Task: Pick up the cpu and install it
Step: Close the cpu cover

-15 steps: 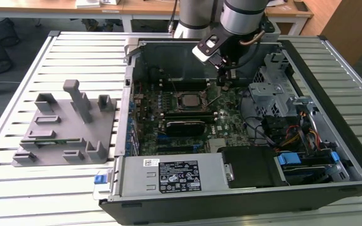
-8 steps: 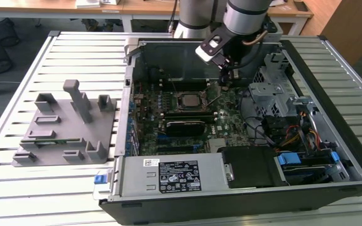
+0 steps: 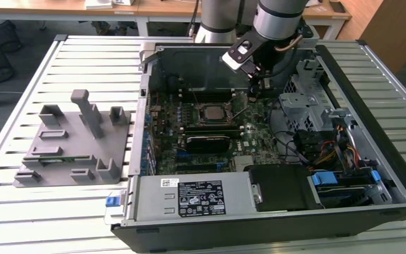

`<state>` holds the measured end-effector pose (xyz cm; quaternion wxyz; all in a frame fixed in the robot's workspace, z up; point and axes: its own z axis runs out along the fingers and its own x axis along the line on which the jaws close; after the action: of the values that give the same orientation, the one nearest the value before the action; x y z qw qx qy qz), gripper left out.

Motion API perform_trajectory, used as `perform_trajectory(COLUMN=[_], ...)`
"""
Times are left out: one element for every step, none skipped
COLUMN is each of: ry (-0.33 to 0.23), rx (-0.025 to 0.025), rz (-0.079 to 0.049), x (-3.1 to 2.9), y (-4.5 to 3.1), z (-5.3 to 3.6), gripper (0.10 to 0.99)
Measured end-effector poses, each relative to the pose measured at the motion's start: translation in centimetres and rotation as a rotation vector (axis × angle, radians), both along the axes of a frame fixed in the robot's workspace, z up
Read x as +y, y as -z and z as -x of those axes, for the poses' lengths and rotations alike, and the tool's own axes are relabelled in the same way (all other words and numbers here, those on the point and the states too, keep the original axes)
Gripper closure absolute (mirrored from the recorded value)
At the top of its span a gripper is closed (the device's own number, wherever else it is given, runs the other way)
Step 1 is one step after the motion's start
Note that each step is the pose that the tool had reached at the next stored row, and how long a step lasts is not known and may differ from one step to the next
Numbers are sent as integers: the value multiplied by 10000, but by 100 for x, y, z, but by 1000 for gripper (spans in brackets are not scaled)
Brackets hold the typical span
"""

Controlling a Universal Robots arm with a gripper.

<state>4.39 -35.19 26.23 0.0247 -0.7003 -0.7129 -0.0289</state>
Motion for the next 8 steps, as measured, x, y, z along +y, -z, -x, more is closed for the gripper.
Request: perform_trajectory(ry=[-4,-4,-4,-3,-3,-3,-3,-3], rx=[118,134,153,173,191,206,220,234], rz=[7,8,10,10,11,11,12,13], x=[9,10,12,14,16,17,19,21], y=[30,38,45,53,62,72,83,95], z=[-60,-66,-73,-77,-80,-82,-83,-85], gripper=[976,976,976,976,976,976,976,976])
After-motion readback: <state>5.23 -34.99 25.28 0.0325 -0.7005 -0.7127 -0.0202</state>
